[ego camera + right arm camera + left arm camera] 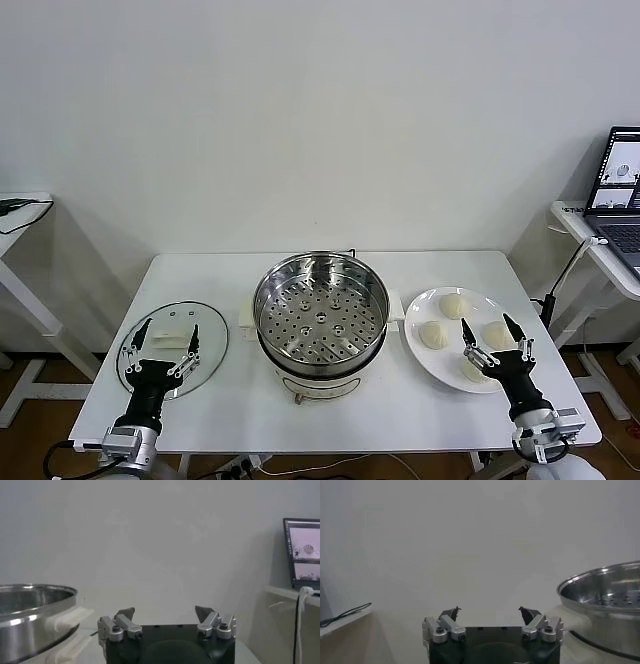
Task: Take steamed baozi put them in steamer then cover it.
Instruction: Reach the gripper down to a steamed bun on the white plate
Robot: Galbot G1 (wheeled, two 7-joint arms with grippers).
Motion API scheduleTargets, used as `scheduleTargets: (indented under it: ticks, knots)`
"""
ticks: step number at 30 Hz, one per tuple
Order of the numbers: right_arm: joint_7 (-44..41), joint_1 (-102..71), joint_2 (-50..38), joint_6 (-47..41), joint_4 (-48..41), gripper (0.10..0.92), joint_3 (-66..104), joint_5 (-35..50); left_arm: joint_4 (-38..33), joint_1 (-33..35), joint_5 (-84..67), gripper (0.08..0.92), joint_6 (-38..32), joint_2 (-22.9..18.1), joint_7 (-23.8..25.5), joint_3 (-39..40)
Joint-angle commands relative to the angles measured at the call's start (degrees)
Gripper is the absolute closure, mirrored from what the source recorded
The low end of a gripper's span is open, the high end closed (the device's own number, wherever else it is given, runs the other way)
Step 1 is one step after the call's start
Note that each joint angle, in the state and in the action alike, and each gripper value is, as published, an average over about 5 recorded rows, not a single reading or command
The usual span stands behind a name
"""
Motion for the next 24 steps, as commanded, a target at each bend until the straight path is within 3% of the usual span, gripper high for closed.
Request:
scheduleTargets:
  ticks: [1,7,12,18,24]
  knots:
    - [-0.59,5.89,-4.79,-4.10,-3.09,0.203,0.06,-4.59,-0.05,-0.14,0.14,0.177,-0.27,0.40,0.21,-0.08]
    - [-2.38,16.47,-15.59,-7.86,-8.40,0.203,-4.04,-19.53,-0.31,-0.26,0.16,0.177,-0.35,1.30,0.49,0.32]
    - [-9.85,28.45,-27.23,-11.78,-13.95,0.203,-15.05,-29.23,-0.78,-0.39,0.15,0.177,-0.39,1.36,0.62,0.54]
    - [-27.71,46.67,-35.96,-10.97,-24.15,0.203,-33.28,-36.31,-1.09,-0.50,0.15,0.177,-0.43,1.19,0.60,0.83]
    - [-46.62,68.93,-34.71,-7.38,-36.05,0.203,-52.05,-39.68,-0.85,-0.90,0.14,0.177,-0.20,1.09,0.57,0.63]
